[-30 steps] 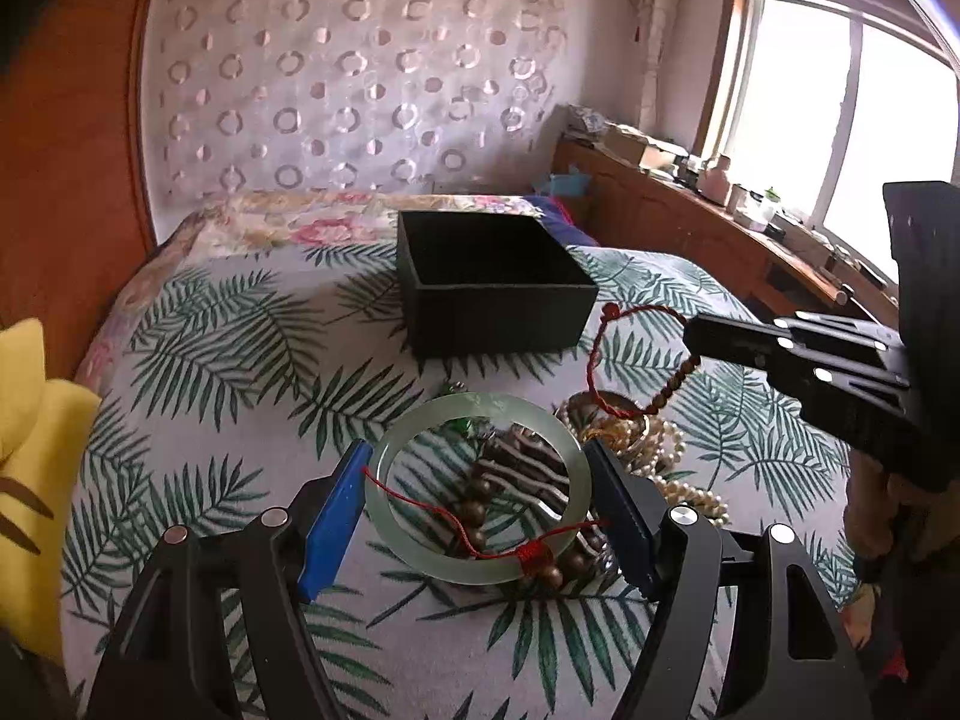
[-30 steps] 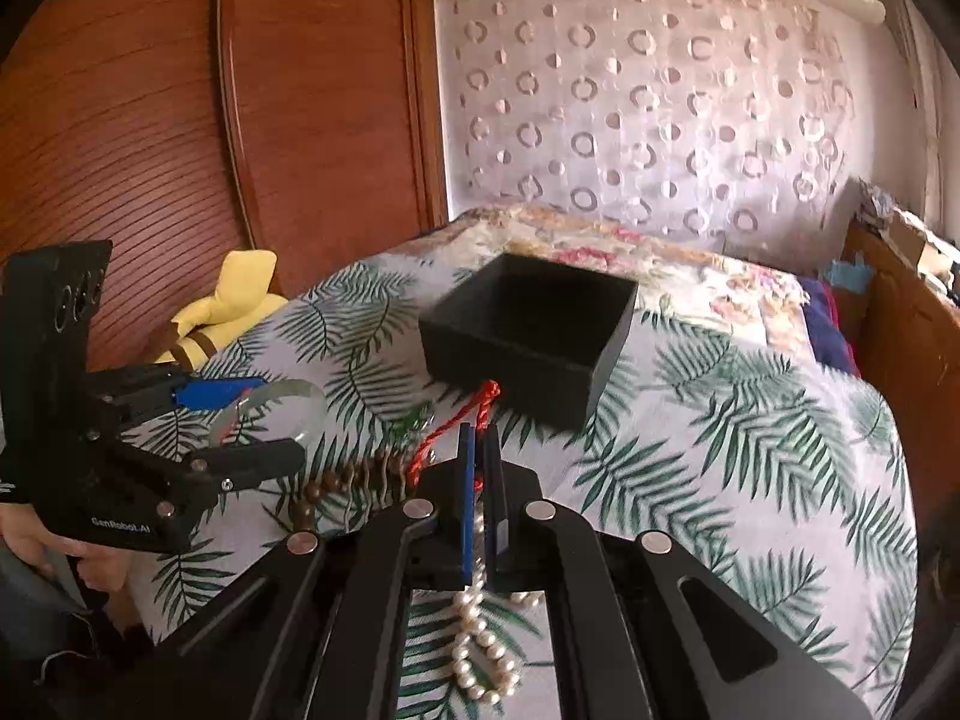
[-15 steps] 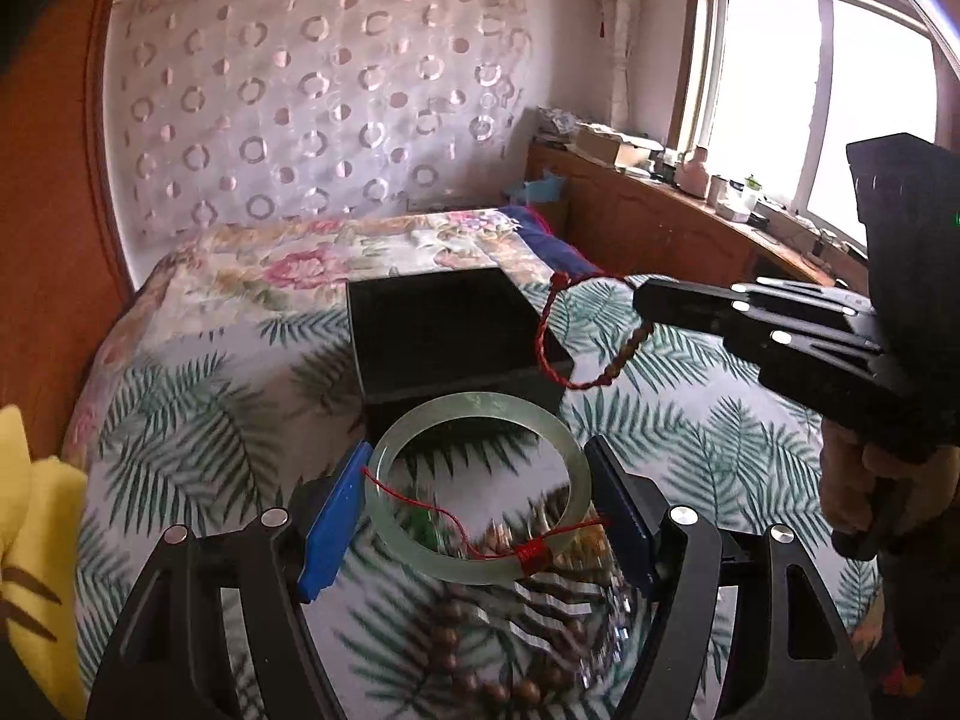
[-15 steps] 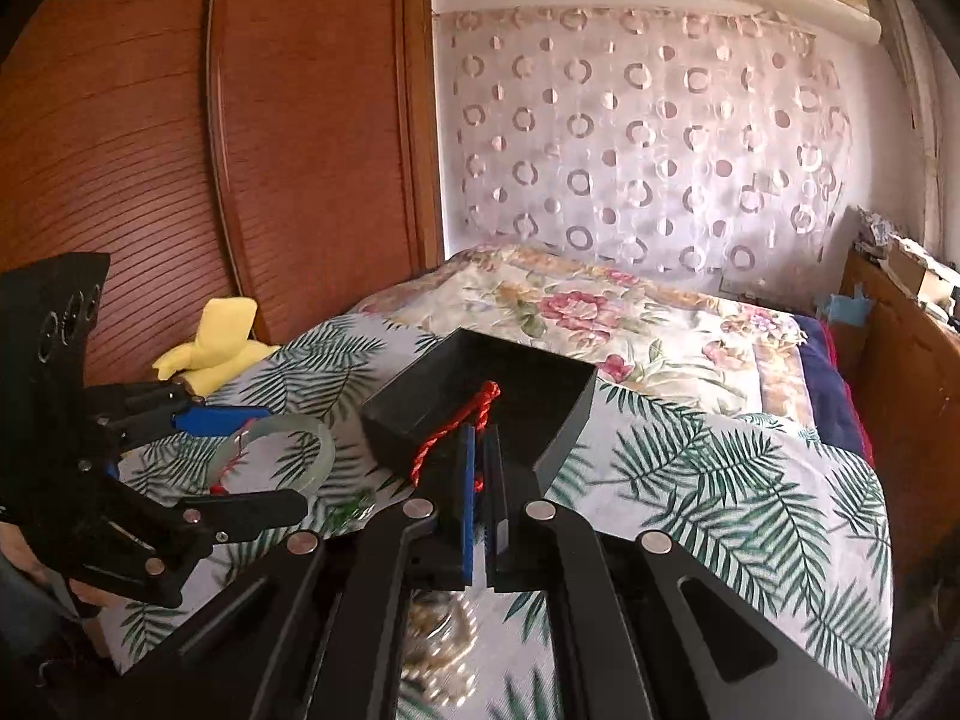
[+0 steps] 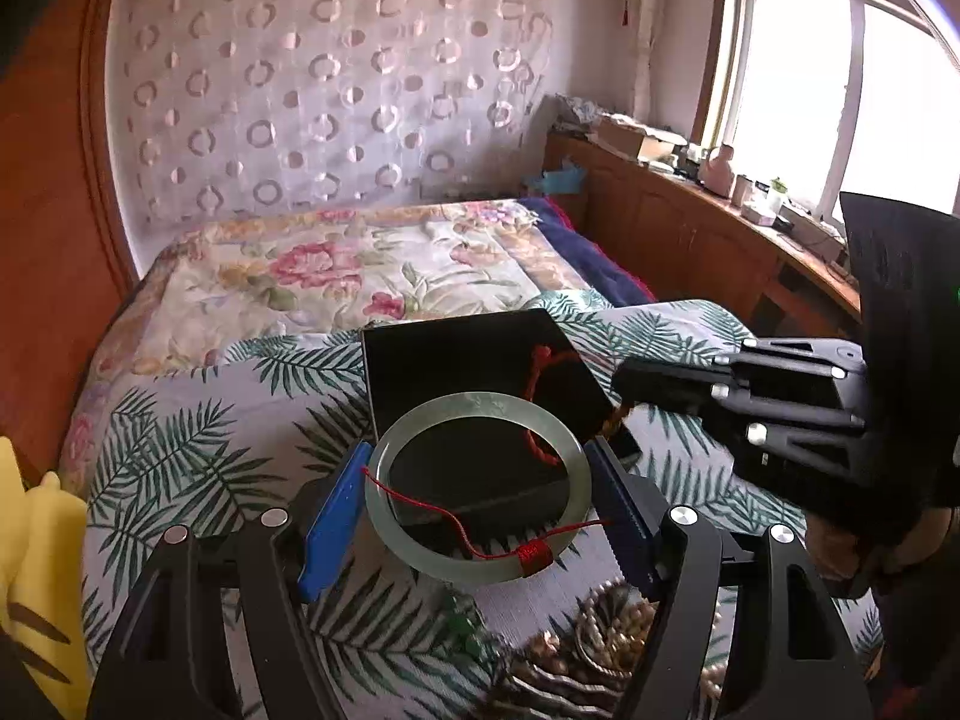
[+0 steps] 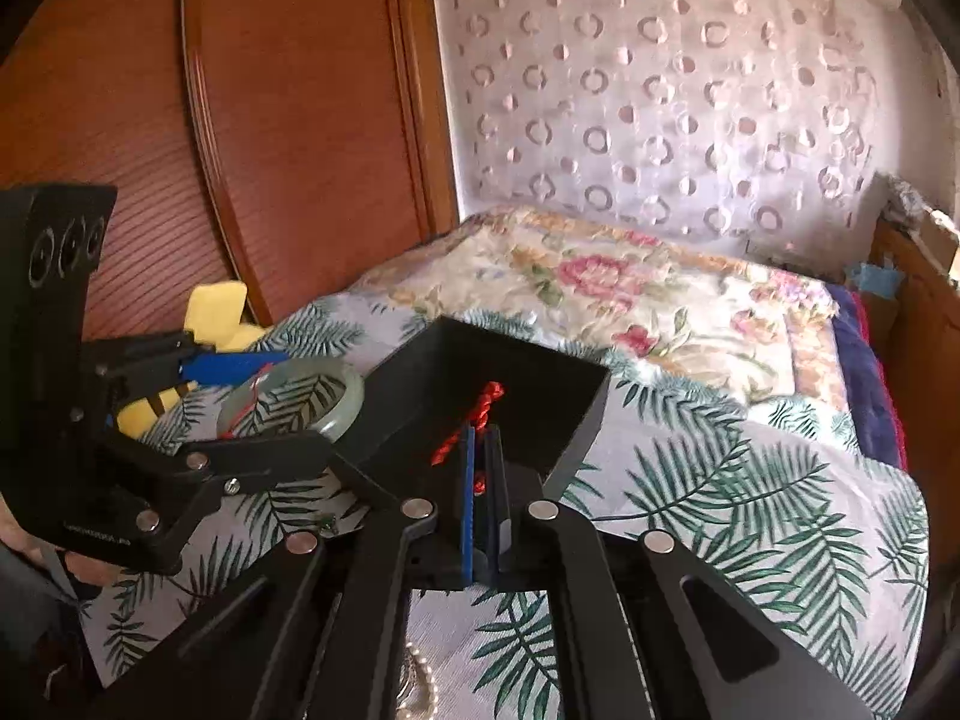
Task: Organize jewelry
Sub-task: 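Lower both held bracelets into the black box and open both tools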
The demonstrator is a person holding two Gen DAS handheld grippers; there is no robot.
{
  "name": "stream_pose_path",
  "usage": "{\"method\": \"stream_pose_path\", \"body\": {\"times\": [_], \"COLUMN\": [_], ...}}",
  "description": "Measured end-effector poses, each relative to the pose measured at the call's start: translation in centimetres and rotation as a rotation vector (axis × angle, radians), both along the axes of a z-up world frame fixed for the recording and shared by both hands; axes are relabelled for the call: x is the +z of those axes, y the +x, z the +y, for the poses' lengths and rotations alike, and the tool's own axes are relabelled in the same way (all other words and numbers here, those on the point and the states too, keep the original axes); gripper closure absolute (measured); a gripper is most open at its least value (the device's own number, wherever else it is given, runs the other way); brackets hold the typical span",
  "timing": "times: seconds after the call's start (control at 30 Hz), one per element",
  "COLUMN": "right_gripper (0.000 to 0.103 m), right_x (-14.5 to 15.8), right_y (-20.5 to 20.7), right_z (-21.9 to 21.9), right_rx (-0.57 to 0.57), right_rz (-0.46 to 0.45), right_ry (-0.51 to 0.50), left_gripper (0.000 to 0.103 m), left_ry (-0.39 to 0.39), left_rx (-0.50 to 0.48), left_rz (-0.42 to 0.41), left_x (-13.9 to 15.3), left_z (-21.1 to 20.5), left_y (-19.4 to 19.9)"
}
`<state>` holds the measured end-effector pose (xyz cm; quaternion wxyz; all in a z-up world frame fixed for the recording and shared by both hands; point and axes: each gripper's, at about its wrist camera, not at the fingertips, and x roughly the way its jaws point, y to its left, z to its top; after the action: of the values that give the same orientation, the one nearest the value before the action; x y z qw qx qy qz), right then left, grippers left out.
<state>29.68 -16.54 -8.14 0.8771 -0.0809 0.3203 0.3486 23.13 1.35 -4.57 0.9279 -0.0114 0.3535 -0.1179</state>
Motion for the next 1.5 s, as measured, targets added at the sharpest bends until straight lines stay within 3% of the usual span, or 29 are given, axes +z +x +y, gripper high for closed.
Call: {"method": "stream_pose_path", "body": {"times": [0.07,0.1,0.7,1.17,1.47,1.5], "right_gripper": [0.063,0.062,0.062,0.062,0.062,0.057], "right_x": [-0.3,-0.4,-0.4,-1.1,-4.1,-4.2], "right_y": [0.3,0.4,-1.0,-2.6,-6.1,-6.5], "right_z": [0.1,0.0,-4.8,-5.0,-4.0,-3.6], "right_rx": [0.008,0.010,-0.102,-0.095,-0.030,-0.025], "right_rz": [0.009,0.013,0.023,0.053,0.127,0.130], "right_ry": [-0.013,-0.012,-0.034,-0.047,-0.079,-0.082], "left_gripper": [0.034,0.034,0.034,0.031,0.025,0.025], "left_ry": [-0.001,0.001,0.109,0.102,0.073,0.070], "left_rx": [0.004,0.002,-0.033,-0.041,-0.013,-0.010], "left_rz": [0.015,0.019,0.117,0.112,0.092,0.092], "left_x": [-0.2,-0.2,-2.5,-2.5,-1.4,-1.5], "left_z": [0.1,0.1,-2.1,-2.1,0.6,1.0], "left_y": [0.9,1.2,6.8,6.5,1.4,0.9]}}
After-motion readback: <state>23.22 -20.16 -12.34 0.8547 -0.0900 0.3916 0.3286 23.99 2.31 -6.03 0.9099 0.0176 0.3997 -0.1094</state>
